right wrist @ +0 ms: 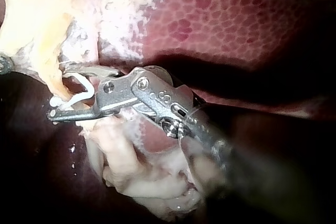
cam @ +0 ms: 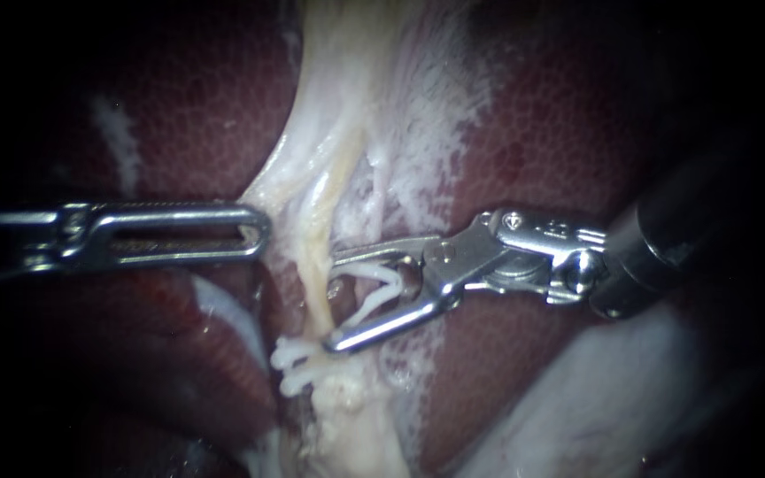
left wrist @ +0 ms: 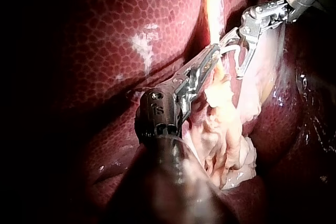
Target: Clipping third clip left tube
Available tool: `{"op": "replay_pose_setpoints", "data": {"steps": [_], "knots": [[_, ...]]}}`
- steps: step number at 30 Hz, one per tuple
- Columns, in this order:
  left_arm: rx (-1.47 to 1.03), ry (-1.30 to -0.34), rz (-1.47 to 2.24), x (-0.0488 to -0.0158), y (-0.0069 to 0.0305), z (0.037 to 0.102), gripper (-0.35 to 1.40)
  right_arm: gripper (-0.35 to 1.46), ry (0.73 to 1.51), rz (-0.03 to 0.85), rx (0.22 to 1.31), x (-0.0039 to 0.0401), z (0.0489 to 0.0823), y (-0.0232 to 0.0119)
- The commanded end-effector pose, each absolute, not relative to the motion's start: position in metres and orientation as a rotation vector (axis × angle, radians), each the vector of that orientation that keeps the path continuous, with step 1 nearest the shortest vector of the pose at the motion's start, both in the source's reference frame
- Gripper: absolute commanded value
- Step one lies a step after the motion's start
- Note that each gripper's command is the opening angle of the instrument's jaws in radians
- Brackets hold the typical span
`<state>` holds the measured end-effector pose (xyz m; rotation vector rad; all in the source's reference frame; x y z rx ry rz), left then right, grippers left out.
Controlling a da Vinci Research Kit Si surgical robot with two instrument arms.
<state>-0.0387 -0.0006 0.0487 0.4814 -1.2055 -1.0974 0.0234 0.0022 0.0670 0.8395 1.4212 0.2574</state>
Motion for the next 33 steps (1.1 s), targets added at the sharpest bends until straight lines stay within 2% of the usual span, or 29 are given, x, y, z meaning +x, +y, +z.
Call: {"op": "replay_pose_setpoints", "data": {"steps": [1, 10, 17, 26, 33], "knots": [[0.481, -1.205, -1.098, -0.0387, -0.0007, 0.0487, -0.35, 0.57, 1.424, 0.255, 0.830, 0.0236, 0.0671, 0.0023], [0.479, -1.205, -1.100, -0.0390, -0.0008, 0.0484, -0.35, 0.60, 1.427, 0.256, 0.790, 0.0260, 0.0679, 0.0026], [0.479, -1.205, -1.100, -0.0390, -0.0008, 0.0483, -0.35, 0.60, 1.431, 0.221, 0.806, 0.0283, 0.0689, 0.0003], [0.481, -1.205, -1.097, -0.0385, -0.0005, 0.0490, -0.35, 0.60, 1.458, 0.228, 0.902, 0.0278, 0.0665, -0.0004], [0.479, -1.205, -1.099, -0.0384, -0.0005, 0.0491, -0.35, 0.60, 1.467, 0.225, 0.918, 0.0268, 0.0651, 0.0001]]}}
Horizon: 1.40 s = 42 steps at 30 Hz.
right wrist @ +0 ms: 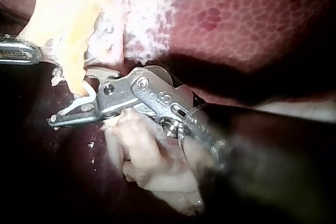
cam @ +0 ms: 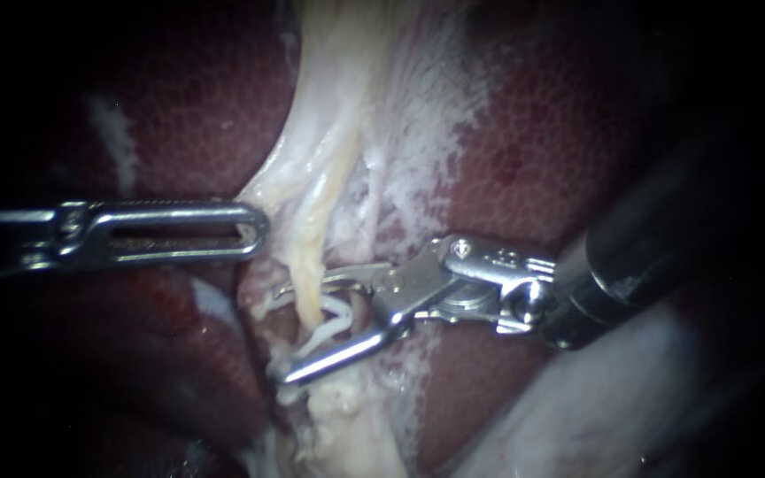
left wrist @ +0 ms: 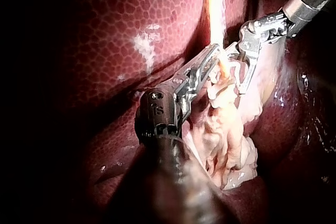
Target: Clipping third clip left tube
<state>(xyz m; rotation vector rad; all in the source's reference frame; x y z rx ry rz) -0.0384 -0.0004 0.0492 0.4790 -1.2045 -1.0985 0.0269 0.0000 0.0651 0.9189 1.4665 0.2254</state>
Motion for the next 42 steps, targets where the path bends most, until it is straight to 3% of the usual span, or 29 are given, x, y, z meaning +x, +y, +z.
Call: {"op": "replay_pose_setpoints", "data": {"steps": [1, 20, 32, 42], "knots": [[0.480, -1.205, -1.099, -0.0384, -0.0005, 0.0492, -0.35, 0.60, 1.467, 0.225, 0.919, 0.0266, 0.0651, 0.0002], [0.478, -1.205, -1.099, -0.0385, -0.0005, 0.0493, -0.35, 0.53, 1.475, 0.273, 0.933, 0.0263, 0.0653, 0.0028], [0.477, -1.205, -1.100, -0.0386, -0.0006, 0.0493, -0.35, 0.51, 1.392, 0.458, 1.079, 0.0264, 0.0651, 0.0038], [0.476, -1.208, -1.100, -0.0387, -0.0006, 0.0493, -0.35, 0.49, 1.365, 0.493, 1.105, 0.0262, 0.0651, 0.0041]]}}
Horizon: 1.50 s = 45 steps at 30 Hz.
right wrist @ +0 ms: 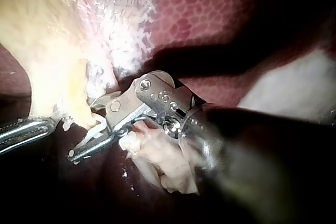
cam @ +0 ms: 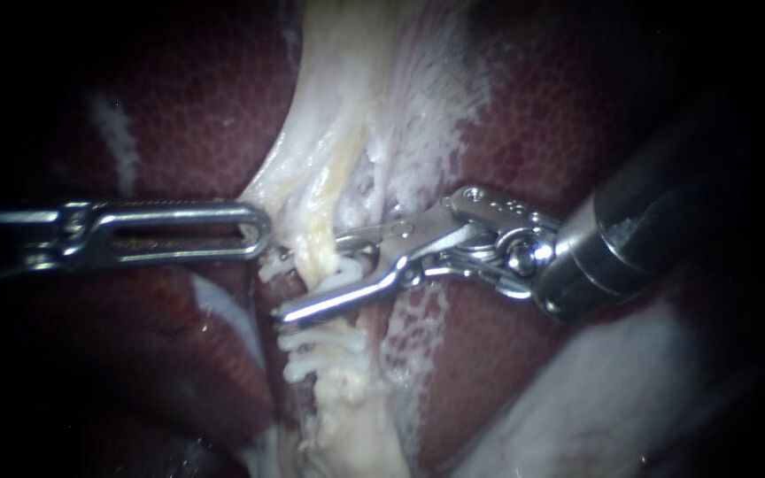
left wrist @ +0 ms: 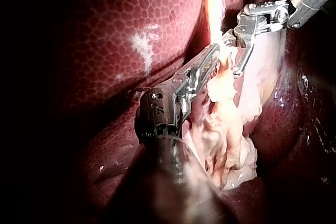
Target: Clipping third clip left tube
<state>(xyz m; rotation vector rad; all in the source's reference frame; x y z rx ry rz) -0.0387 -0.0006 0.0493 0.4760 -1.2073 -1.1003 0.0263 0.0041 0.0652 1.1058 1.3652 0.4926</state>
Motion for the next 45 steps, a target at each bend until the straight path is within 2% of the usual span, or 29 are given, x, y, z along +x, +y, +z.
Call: {"op": "replay_pose_setpoints", "data": {"steps": [1, 8, 11, 12, 15, 17, 45], "knots": [[0.476, -1.208, -1.100, -0.0387, -0.0006, 0.0493, -0.35, 0.49, 1.365, 0.493, 1.106, 0.0262, 0.0651, 0.0042], [0.475, -1.208, -1.100, -0.0387, -0.0006, 0.0494, -0.35, 0.44, 1.362, 0.506, 1.096, 0.0260, 0.0650, 0.0047], [0.475, -1.208, -1.100, -0.0388, -0.0007, 0.0494, -0.35, 0.35, 1.342, 0.511, 1.081, 0.0258, 0.0653, 0.0049], [0.475, -1.208, -1.100, -0.0388, -0.0007, 0.0494, -0.35, 0.27, 1.327, 0.518, 1.066, 0.0257, 0.0654, 0.0049], [0.475, -1.205, -1.100, -0.0388, -0.0007, 0.0494, -0.35, -0.16, 1.292, 0.525, 1.041, 0.0251, 0.0659, 0.0051], [0.475, -1.205, -1.100, -0.0388, -0.0007, 0.0494, -0.35, -0.35, 1.288, 0.533, 1.034, 0.0246, 0.0663, 0.0054], [0.474, -1.205, -1.100, -0.0389, -0.0007, 0.0494, -0.35, -0.35, 1.288, 0.524, 1.034, 0.0239, 0.0672, 0.0050]]}}
